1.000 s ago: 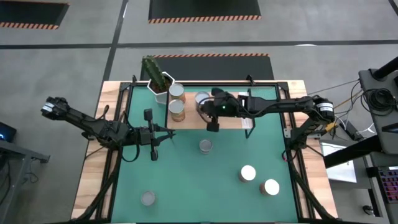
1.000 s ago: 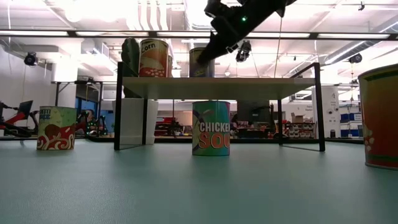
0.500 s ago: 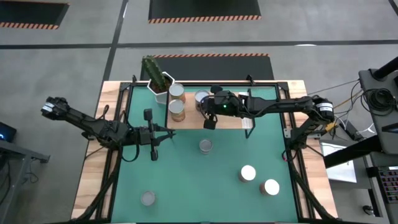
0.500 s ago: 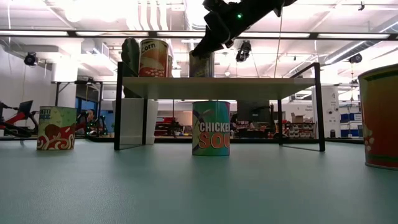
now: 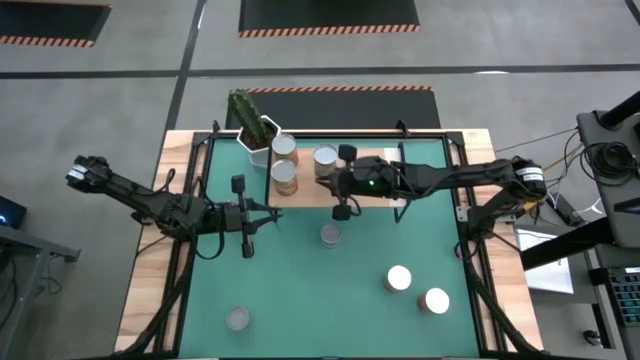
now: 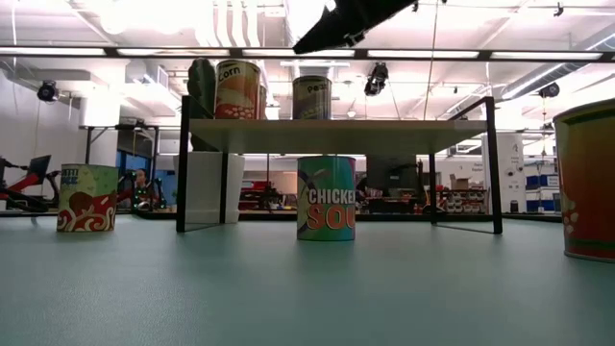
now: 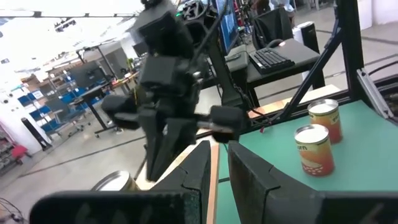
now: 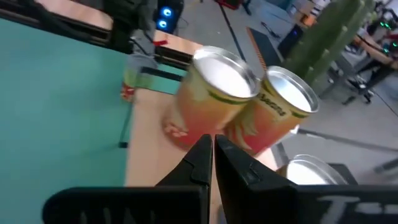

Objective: Pick and place cans onto a shelf
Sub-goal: Put the canned peas on the shelf

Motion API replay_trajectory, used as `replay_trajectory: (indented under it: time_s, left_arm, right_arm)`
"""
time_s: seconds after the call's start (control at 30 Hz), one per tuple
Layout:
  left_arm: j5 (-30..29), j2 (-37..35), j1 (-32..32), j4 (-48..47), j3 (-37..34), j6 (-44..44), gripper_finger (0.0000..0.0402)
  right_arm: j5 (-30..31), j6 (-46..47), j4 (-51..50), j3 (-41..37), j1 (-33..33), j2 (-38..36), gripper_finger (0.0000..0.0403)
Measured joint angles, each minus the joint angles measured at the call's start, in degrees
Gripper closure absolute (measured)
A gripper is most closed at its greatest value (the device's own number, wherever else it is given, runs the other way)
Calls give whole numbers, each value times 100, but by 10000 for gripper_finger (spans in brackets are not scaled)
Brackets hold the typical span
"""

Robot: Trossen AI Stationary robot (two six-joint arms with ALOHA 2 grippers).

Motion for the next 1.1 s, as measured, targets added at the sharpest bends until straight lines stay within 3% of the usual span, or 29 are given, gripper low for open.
replay_trajectory:
  time_s: [0.33,0.63,0.83,1.1]
  left_arm:
    - [2,0,0,15,-26,-594,364]
    - [2,0,0,59,-26,-441,364]
    - [2,0,0,57,-26,-418,364]
    - [0,0,0,57,-26,-268,364]
  right_arm:
    - [-3,61,1059,-1345,391,-889,394]
    - [537,339,957,-1818,329,-1441,394]
    - [602,325,880,-1849,113,-1193,394]
    - [598,265,999,-1500,-159,-298,394]
